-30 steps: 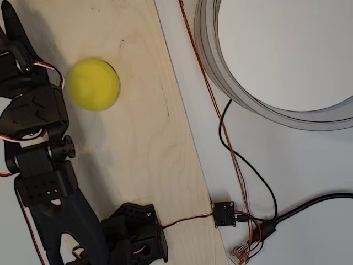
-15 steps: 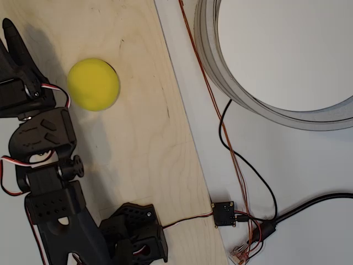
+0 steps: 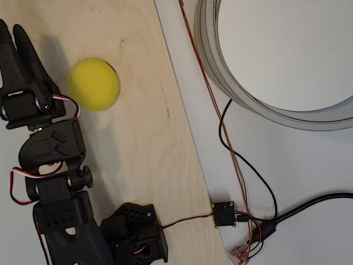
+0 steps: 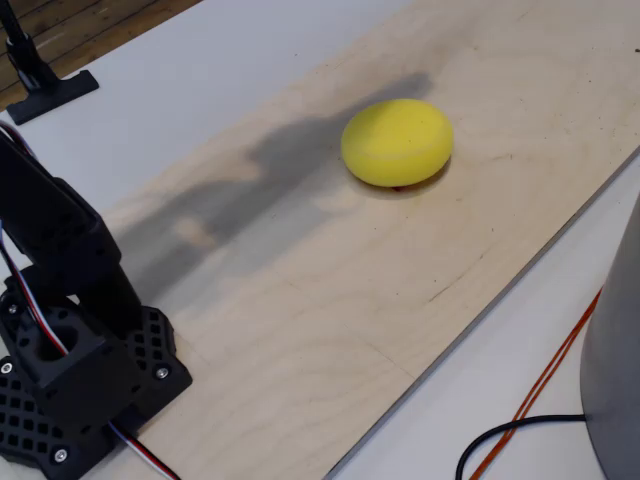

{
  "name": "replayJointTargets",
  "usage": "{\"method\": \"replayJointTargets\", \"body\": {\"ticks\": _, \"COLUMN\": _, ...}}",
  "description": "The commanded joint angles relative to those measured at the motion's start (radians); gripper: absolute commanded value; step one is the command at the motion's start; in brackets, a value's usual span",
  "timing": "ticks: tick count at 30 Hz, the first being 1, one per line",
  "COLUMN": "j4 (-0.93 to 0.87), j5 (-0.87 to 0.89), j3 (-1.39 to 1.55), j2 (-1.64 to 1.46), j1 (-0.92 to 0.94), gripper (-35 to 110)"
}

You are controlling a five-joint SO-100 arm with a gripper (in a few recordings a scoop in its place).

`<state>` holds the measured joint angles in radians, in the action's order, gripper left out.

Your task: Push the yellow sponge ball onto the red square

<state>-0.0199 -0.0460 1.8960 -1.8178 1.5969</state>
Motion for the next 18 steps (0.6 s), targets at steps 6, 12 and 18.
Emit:
{"method": "replayJointTargets", "body": {"ticks": 6, "j4": 0.046, "j5": -0.040, "j3": -0.015, "j2": -0.064, "j1": 0.005, "gripper": 25}}
{"method": "replayJointTargets", "body": {"ticks": 12, "j4": 0.040, "j5": 0.006, "j3": -0.041, "j2": -0.028, "j1": 0.046, "gripper": -1}}
{"method": "replayJointTargets", "body": {"ticks": 18, "j4": 0.043, "j5": 0.032, "j3": -0.038, "j2": -0.018, "j1": 0.057, "gripper": -1}}
